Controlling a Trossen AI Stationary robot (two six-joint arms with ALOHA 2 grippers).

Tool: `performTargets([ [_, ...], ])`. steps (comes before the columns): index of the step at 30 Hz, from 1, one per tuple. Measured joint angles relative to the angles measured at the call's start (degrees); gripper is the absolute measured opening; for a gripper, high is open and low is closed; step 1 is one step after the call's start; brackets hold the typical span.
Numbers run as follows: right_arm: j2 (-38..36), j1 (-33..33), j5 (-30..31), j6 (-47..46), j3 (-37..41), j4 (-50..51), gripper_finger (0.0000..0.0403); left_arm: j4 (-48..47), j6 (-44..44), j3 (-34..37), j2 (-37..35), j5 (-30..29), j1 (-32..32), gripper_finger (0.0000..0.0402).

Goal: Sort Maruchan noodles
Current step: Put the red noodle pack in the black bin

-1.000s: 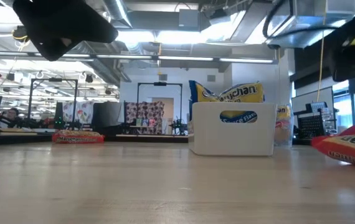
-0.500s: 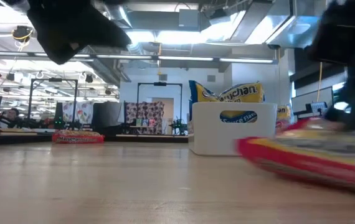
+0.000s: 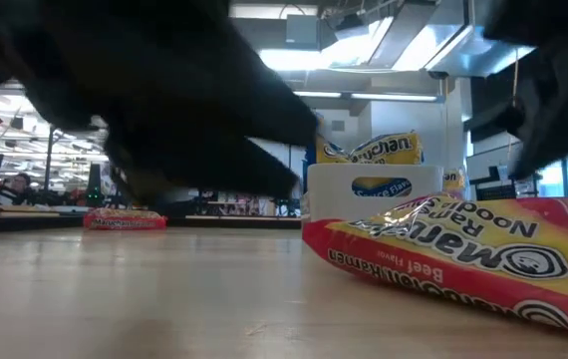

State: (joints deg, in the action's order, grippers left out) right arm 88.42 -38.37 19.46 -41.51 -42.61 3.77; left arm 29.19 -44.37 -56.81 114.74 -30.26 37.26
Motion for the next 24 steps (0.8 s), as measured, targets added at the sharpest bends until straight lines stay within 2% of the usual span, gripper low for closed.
performTargets([
  [2,-1.15,-0.45,0.54,-3.66,0.07,7.86,0.0019,0.65,-0.02,-2.22,3.03,1.27,-0.97,0.0165],
  [4,-0.92,-0.75,1.06,-6.21,0.16,11.13,0.0019,0.33,-0.30,-4.18,5.56,1.09,-1.85,0.0165],
  [8,2.07,-1.47,0.54,-7.51,0.30,8.15,0.0019,0.21,-1.79,-7.89,8.93,-0.57,-3.61,0.0165],
  [12,6.23,-2.63,-2.00,-7.73,0.24,-0.69,0.0019,-1.93,-2.49,-8.38,9.40,-2.50,-5.27,0.0165],
  [16,10.52,-4.53,-4.05,-10.01,0.28,-9.85,0.0019,-8.24,-5.62,-8.42,8.64,-5.42,-6.63,0.0165],
  [21,16.22,-6.48,-4.38,-12.10,0.28,-25.96,0.0019,-10.01,-7.73,-8.51,8.46,-5.35,-7.97,0.0165],
  [24,18.34,-6.22,-5.02,-9.21,0.24,-33.87,0.0019,-10.13,-7.01,-8.51,8.46,-5.02,-8.70,0.0165],
])
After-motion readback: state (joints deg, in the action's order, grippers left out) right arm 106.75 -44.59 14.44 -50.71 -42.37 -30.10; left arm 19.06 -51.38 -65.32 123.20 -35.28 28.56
